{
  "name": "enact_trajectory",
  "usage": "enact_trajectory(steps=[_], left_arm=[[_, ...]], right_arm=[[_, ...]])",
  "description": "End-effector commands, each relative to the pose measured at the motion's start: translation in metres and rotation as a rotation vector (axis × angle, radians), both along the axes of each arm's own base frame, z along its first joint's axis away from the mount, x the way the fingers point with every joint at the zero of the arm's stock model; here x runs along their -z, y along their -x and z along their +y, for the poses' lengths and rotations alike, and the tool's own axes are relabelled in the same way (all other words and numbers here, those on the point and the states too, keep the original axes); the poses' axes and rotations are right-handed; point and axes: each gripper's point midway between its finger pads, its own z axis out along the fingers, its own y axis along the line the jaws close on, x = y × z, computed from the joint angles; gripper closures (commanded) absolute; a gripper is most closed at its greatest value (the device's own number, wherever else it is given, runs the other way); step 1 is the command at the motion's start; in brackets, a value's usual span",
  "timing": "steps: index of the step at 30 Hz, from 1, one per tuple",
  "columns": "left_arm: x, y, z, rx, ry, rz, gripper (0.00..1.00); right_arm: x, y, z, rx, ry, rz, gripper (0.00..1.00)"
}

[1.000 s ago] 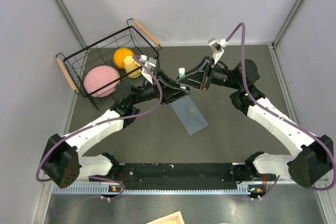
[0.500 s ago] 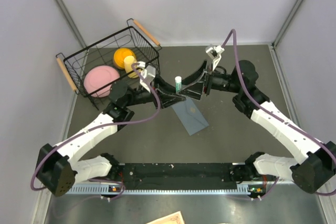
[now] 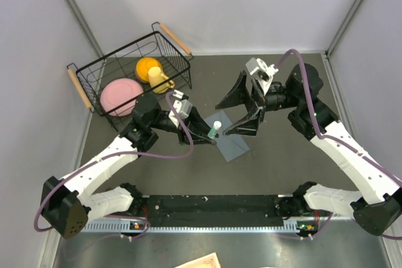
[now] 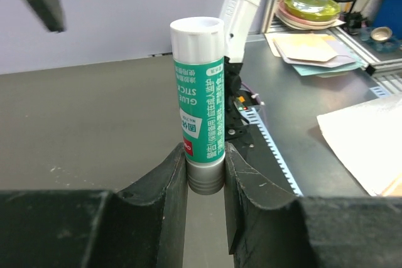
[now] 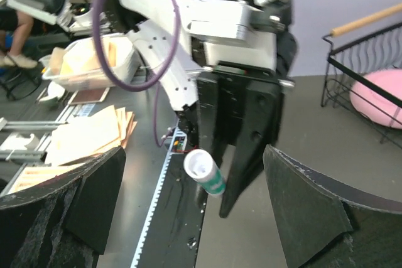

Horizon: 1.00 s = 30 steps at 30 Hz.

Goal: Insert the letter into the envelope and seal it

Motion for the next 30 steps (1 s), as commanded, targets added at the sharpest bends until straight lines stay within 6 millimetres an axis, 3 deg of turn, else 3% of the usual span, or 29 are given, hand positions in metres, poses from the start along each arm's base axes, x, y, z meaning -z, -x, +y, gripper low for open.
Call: enact_trajectory(steps=[1,7,14,18,23,26,28,30], left_arm=[[-0.025,0.015,0.002,0.119,0.044,-0.044,1.00],[-0.044,0.016,0.000,0.139,0.092,-0.030,1.00],[-0.055,0.018,0.000,0.145,0.133,-0.011,1.00],[-0.054,0.019,0.000,0.148,0.133,-0.012,1.00],[-0.055,0.020,0.000,0.144,0.139,-0.016,1.00],[-0.052,0.020,0.000,0.143,0.135,-0.009,1.00],[-0.053,0.021,0.001,0.144,0.136,-0.011,1.00],[-0.052,0.021,0.001,0.146,0.134,-0.010,1.00]], right_arm=[[-0.019,0.033,-0.001,-0.124,-0.047,-0.173,0.11],[-0.018,0.034,0.014,-0.164,-0.062,-0.226,0.17],[-0.018,0.033,0.023,-0.169,-0.095,-0.230,0.46],[-0.021,0.033,0.024,-0.171,-0.100,-0.228,0.49],[-0.020,0.032,0.026,-0.171,-0.095,-0.215,0.62],[-0.022,0.031,0.028,-0.168,-0.100,-0.202,0.61],[-0.024,0.034,0.029,-0.182,-0.102,-0.188,0.50],[-0.026,0.033,0.030,-0.180,-0.104,-0.194,0.47]])
